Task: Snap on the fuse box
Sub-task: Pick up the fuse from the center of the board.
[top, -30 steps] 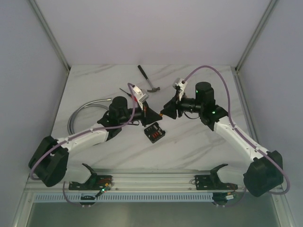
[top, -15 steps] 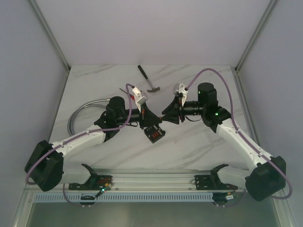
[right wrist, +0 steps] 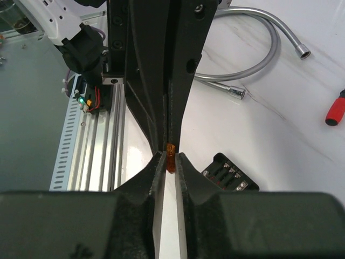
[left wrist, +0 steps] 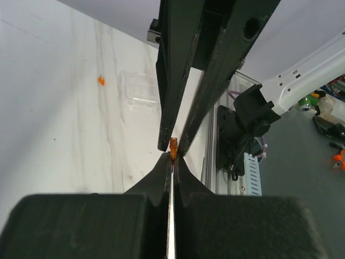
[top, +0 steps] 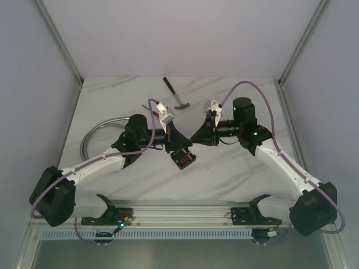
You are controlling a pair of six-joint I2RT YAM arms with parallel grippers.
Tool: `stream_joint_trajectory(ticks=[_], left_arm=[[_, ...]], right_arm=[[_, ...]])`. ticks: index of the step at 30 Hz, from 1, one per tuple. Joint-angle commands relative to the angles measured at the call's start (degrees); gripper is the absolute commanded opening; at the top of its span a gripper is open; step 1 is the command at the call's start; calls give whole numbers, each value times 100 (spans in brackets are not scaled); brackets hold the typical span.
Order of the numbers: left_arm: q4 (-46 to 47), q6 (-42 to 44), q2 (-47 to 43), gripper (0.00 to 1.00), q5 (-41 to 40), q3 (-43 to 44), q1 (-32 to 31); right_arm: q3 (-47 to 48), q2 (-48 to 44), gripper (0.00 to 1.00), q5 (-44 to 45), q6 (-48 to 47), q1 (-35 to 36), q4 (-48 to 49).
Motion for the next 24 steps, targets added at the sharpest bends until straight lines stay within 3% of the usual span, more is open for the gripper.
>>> stream_joint_trajectory(ticks=[1, 6, 8, 12, 19, 24], left_arm=[[373, -24, 18, 0, 301, -19, -9], [346, -3, 47, 0, 297, -70, -6], [271, 29, 39, 1, 196, -98, -4], [19, 39, -49, 19, -383, -257, 3], [-684, -583, -308, 48, -2536, -814, 243], [-976, -1280, -454, 60, -3497, -1276, 375]], right_arm=[[254, 70, 15, -289, -135, -4, -29], [263, 111, 0, -326, -154, -2, -52], [284, 141, 0, -301, -147, -5, -86], [320, 172, 0, 154, -65, 48, -142], [334, 369, 0, 2351, 244, 630, -207], [319, 657, 0, 3839, 465, 1122, -194]])
